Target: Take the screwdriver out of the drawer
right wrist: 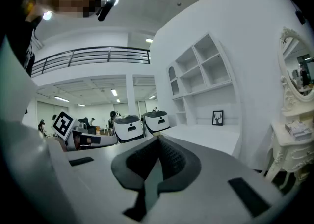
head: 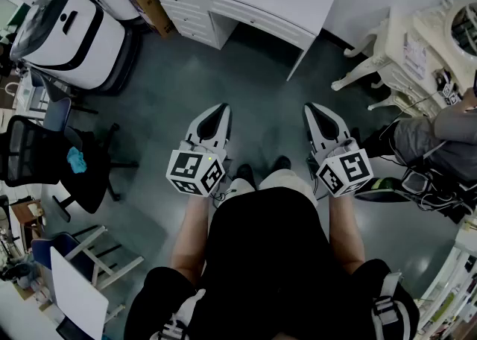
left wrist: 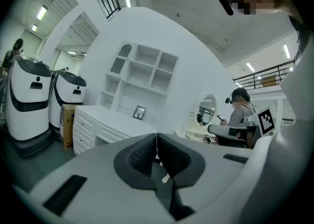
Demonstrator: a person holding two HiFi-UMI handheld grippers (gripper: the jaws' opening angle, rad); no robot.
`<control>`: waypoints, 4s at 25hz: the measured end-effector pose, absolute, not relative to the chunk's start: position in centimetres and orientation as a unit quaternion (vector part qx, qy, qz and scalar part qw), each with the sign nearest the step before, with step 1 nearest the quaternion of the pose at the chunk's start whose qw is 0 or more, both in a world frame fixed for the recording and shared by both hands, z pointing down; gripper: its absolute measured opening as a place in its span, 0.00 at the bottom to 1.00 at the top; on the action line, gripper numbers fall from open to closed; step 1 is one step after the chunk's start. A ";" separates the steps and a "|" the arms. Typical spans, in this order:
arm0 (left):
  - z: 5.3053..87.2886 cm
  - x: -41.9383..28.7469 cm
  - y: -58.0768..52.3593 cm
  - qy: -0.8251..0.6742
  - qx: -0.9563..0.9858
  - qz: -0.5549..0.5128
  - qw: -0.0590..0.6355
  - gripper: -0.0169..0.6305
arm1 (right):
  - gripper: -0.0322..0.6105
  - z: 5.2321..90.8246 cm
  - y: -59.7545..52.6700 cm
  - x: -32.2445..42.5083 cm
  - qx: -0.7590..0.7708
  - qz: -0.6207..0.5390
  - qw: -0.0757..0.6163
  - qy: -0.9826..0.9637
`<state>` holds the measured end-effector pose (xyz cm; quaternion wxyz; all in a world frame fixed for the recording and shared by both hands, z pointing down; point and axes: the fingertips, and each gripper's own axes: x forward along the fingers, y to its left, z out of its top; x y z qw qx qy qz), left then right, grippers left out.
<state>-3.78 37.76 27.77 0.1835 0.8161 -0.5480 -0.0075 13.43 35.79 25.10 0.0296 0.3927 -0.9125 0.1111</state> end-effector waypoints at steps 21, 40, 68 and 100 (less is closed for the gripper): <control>28.7 -3.8 38.3 -0.523 0.830 0.005 0.193 0.06 | 0.08 25.6 37.1 10.4 0.394 0.135 0.040 -0.908; 29.8 1.3 23.6 -0.576 0.787 0.013 0.221 0.06 | 0.08 27.6 20.2 13.1 0.313 0.151 0.041 -0.937; 37.3 0.8 9.2 -0.621 0.726 0.033 0.294 0.06 | 0.08 33.6 4.7 9.6 0.237 0.171 0.113 -0.950; 50.2 -8.2 -10.6 -0.529 0.776 0.104 0.327 0.14 | 0.08 37.7 -8.4 1.6 0.341 0.204 0.157 -0.904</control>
